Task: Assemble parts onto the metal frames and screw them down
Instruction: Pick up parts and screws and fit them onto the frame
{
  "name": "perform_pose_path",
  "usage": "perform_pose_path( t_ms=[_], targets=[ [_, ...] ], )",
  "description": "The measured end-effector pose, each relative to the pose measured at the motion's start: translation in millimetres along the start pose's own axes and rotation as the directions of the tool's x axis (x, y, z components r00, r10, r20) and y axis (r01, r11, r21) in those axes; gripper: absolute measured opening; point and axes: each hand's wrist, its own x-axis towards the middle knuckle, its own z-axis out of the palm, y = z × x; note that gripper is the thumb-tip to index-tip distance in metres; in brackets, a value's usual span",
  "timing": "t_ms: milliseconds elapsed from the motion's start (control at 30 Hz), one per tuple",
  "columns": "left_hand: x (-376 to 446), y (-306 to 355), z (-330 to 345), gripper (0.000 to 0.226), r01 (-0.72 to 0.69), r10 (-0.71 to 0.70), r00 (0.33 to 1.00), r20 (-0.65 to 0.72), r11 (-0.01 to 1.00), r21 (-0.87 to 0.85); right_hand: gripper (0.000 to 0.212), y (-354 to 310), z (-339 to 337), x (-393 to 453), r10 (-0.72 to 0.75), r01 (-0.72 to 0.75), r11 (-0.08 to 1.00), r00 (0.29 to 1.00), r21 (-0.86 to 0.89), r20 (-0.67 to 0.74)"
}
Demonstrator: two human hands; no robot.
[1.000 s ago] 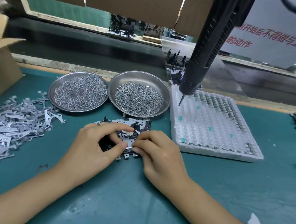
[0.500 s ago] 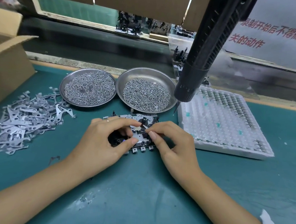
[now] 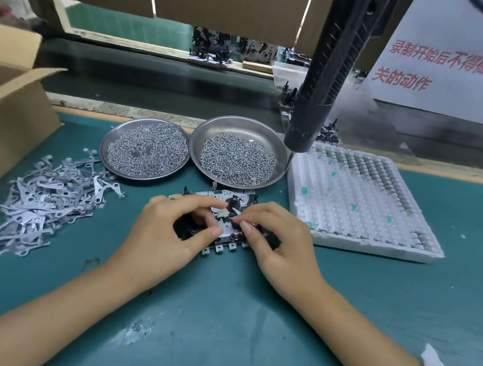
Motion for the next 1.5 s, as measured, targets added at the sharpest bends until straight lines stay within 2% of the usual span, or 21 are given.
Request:
perform_pose_path(
  t_ms=[100,167,233,333,367,433,600,767,967,1133,1233,1333,1400,1500],
  targets=[
    [6.5,-4.2,-5.4,0.023,-0.092,0.1,0.992,-0.081,0.99,0.106,0.016,0.0,1.1,0.7,-0.002,0.002,1.0,0.999,0.01,-0.037],
    [20.9,-15.4,-16.5,0.023,-0.082,0.126,0.977,-0.17,0.967,0.242,0.016,0.9,2.2,0.9,-0.002,0.003,1.0,0.999,0.005,-0.05],
    [40.8,-31.7,-30.3,0.027,0.035,0.053,0.981,-0.187,0.897,0.44,0.016,1.5,3.4,0.9,-0.003,0.003,1.0,0.999,0.003,-0.05],
    [65.5,-48.9,-42.9,0.039,0.216,-0.194,0.975,-0.108,0.715,0.665,0.016,2.8,4.5,1.0,-0.004,0.004,1.0,0.999,0.002,-0.044],
    [69.9,-50.8,-44.0,0.04,0.243,-0.247,0.964,-0.094,0.685,0.687,0.016,3.3,4.3,1.0,-0.005,0.005,1.0,0.999,0.001,-0.044],
    [75.6,-51.8,-44.5,0.034,0.255,-0.258,0.961,-0.1,0.685,0.683,0.016,3.8,3.9,1.3,-0.001,0.001,1.0,0.999,0.003,-0.049],
    [74.9,-51.5,-44.8,0.012,0.213,-0.112,0.976,-0.189,0.687,0.695,0.017,3.4,4.0,1.8,0.014,-0.013,1.0,0.999,0.014,-0.049],
    [67.0,-56.4,-42.6,0.011,0.16,-0.027,0.981,-0.192,0.672,0.723,0.017,0.8,3.0,2.1,0.016,-0.016,1.0,0.999,0.01,-0.034],
    [68.2,-53.5,-40.3,0.013,0.195,-0.032,0.97,-0.242,0.701,0.686,0.018,-0.8,2.8,2.7,0.003,-0.003,1.0,0.999,0.003,-0.037],
    [57.2,-39.6,-38.4,0.001,0.149,-0.028,0.947,-0.32,0.92,0.362,0.017,1.7,3.0,2.8,-0.016,0.016,1.0,0.999,-0.005,-0.046],
    [42.3,-29.4,-30.9,0.011,0.11,-0.039,0.929,-0.368,0.979,0.174,0.017,0.6,3.9,4.0,-0.081,0.078,0.995,0.995,-0.059,-0.052],
    [24.6,-22.6,-17.4,0.021,0.053,-0.054,0.935,-0.351,0.999,-0.012,0.021,-6.0,3.9,17.8,-0.128,0.126,0.988,0.992,-0.09,-0.01],
    [19.8,-21.7,-10.2,0.025,0.038,-0.057,0.938,-0.341,0.997,-0.063,0.025,-10.1,4.1,35.9,-0.108,0.107,0.984,0.994,-0.143,0.005],
    [20.3,-20.8,-6.2,0.021,-0.013,0.007,0.926,-0.378,1.0,-0.014,0.033,-11.6,9.1,65.8,0.024,-0.006,0.958,0.998,-0.286,0.059]
  ],
)
